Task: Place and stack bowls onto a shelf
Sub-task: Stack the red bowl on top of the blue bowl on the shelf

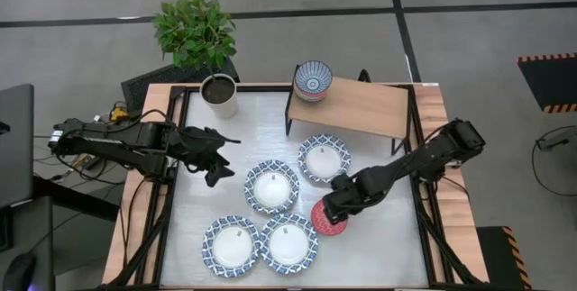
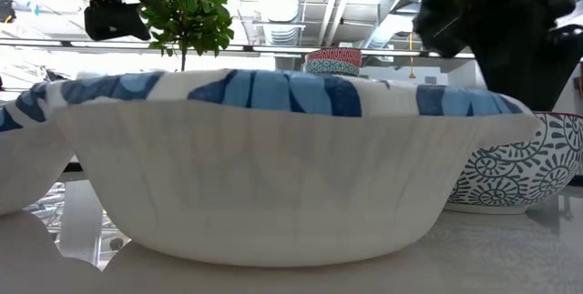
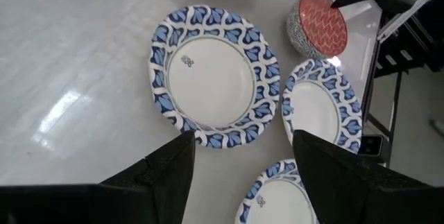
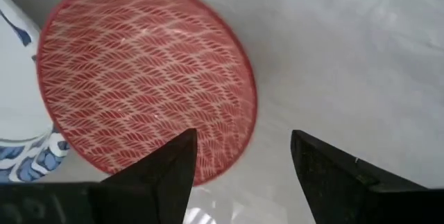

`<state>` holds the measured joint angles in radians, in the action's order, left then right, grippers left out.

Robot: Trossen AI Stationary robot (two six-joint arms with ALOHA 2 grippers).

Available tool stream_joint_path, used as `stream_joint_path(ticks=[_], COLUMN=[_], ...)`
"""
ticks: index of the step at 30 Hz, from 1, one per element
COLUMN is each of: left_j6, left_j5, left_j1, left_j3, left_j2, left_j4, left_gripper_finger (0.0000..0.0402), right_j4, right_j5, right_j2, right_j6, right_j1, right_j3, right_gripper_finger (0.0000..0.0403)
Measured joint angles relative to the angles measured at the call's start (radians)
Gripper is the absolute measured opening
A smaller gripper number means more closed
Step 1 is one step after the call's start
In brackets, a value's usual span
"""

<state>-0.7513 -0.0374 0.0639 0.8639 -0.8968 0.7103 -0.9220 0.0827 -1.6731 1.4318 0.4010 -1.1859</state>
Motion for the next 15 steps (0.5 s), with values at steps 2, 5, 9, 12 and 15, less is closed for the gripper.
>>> stream_joint_path(ticks=[2, 5, 9, 12, 15], left_j6=[0.000, 0.000, 0.005, 0.007, 0.011], left_j5=[-0.003, -0.003, -0.003, -0.003, -0.002], left_j1=[0.000, 0.000, 0.000, 0.000, 0.000], left_j3=[0.000, 0.000, 0.000, 0.000, 0.000], left_j2=[0.000, 0.000, 0.000, 0.000, 0.000], left_j4=[0.008, 0.013, 0.018, 0.018, 0.018], left_gripper_finger=[0.0228, 0.0228, 0.0228, 0.0228, 0.0228], right_j4=[0.034, 0.077, 0.098, 0.094, 0.084], right_j5=[0.017, 0.071, 0.115, 0.118, 0.119], right_j2=[-0.031, -0.086, -0.118, -0.115, -0.101], right_j6=[-0.026, -0.057, -0.060, -0.041, -0.055], right_j1=[-0.008, -0.013, -0.017, -0.018, -0.026], right_j3=[0.005, 0.011, 0.011, 0.010, 0.010], right_gripper_finger=[0.0260, 0.0253, 0.0191, 0.0104, 0.0036])
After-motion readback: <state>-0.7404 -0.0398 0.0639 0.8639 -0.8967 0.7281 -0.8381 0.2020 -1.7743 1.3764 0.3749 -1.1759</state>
